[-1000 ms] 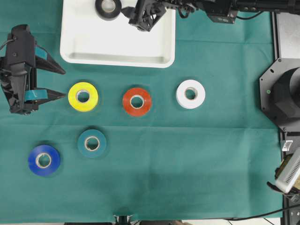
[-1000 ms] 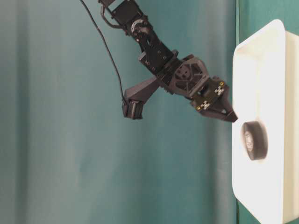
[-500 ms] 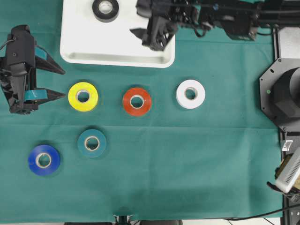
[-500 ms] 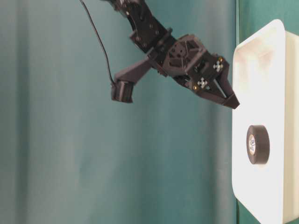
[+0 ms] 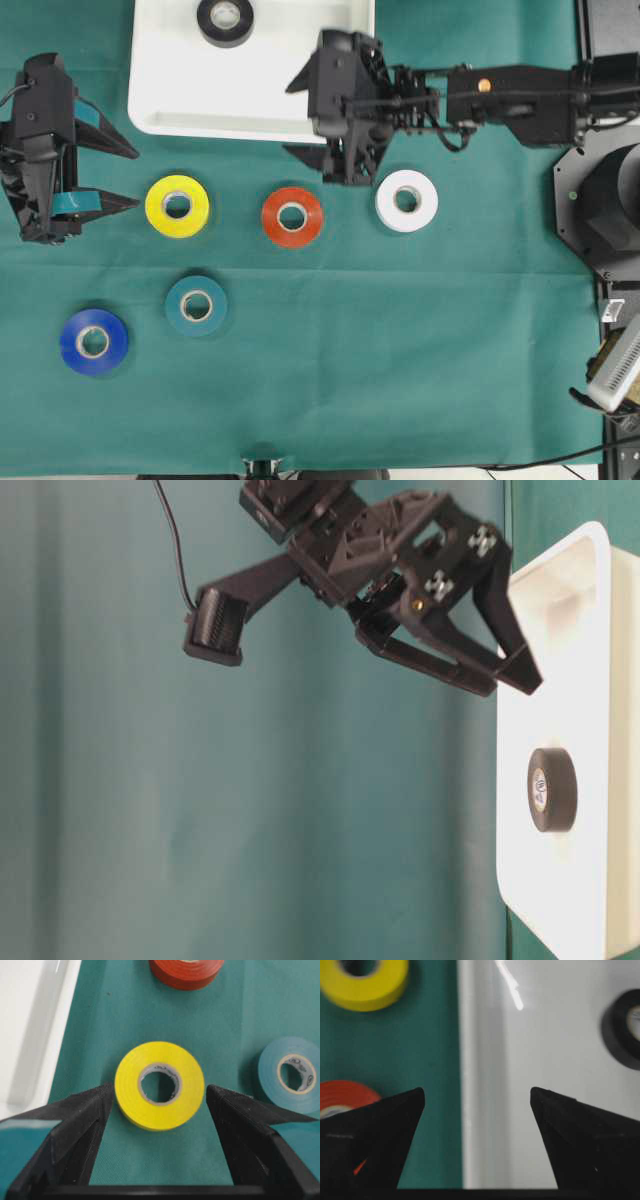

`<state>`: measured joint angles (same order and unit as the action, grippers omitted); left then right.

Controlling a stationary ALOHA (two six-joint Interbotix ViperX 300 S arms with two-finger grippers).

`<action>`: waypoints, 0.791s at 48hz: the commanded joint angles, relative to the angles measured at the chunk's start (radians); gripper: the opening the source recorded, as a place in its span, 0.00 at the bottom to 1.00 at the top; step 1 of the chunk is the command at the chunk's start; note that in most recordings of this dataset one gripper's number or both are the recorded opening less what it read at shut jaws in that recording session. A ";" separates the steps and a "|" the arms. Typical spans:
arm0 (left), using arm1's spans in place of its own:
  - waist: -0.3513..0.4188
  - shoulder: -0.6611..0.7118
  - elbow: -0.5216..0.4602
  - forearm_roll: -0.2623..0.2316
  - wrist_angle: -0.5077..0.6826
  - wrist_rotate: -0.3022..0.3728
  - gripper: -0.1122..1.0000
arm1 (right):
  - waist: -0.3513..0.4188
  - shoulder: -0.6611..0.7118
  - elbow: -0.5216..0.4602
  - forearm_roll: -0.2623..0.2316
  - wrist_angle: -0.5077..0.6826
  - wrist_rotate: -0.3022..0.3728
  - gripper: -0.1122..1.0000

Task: Put the tape alternately from left to right into the white case.
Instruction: 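Withdraw the right gripper from the tray toward the red roll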

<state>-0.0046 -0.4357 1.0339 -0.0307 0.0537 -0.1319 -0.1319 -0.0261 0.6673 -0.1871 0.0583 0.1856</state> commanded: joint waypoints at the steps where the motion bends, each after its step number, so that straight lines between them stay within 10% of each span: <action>1: 0.002 -0.006 -0.009 -0.002 -0.005 0.000 0.84 | 0.029 -0.031 0.000 -0.002 -0.005 0.000 0.69; 38: -0.094 0.011 -0.006 0.000 -0.014 0.003 0.84 | 0.095 -0.034 0.021 -0.002 -0.009 -0.002 0.69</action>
<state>-0.0675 -0.4295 1.0354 -0.0307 0.0506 -0.1304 -0.0399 -0.0337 0.7041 -0.1856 0.0568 0.1856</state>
